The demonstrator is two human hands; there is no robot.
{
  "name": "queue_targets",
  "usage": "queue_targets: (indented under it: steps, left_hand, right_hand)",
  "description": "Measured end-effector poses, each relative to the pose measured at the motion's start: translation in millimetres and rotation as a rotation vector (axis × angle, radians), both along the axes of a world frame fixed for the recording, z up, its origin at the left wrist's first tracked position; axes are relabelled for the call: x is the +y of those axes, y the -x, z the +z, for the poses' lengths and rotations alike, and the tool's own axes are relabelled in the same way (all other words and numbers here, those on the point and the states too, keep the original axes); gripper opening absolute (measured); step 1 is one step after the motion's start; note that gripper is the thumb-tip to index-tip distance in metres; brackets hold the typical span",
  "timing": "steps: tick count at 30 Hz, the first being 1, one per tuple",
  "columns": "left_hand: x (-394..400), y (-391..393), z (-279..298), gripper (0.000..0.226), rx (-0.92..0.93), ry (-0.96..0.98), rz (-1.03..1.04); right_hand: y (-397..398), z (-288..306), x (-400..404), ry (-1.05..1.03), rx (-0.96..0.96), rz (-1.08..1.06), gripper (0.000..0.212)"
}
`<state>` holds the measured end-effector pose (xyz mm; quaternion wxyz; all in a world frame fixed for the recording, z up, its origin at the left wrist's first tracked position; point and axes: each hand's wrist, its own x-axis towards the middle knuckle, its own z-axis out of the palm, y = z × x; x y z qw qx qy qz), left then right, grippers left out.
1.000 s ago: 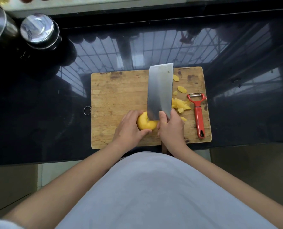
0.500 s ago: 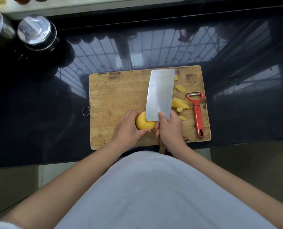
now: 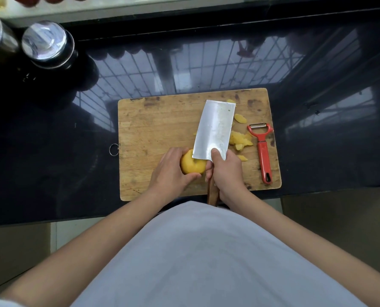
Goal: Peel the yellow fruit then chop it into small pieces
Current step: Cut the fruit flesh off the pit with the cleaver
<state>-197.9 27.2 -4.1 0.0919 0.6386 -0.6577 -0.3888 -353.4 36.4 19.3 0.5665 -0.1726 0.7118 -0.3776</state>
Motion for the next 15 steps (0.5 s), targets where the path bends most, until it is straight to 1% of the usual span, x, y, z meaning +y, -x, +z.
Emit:
queue_targets:
  steps: [6, 8, 12, 14, 15]
  left_hand:
    - [0.5, -1.6, 0.1, 0.074, -0.006, -0.013, -0.001]
    - [-0.6, -0.7, 2.2, 0.070, 0.015, -0.043, 0.007]
    - [-13.9, 4.7, 7.8, 0.041, 0.086, -0.107, 0.092]
    - [-22.5, 7.0, 11.0, 0.030, 0.071, -0.112, 0.075]
    - [-26.5, 8.0, 13.2, 0.028, 0.064, -0.124, 0.061]
  right_hand:
    - [6.1, 4.5, -7.1, 0.002, 0.000, -0.001, 0.021]
    - [14.2, 9.1, -7.3, 0.010, -0.006, -0.018, 0.020]
    - [35.7, 20.5, -6.7, 0.018, 0.034, -0.033, 0.019]
    - [45.7, 26.6, -5.3, 0.025, 0.065, -0.037, 0.018]
    - [49.9, 29.9, -4.2, 0.031, 0.074, -0.035, 0.018]
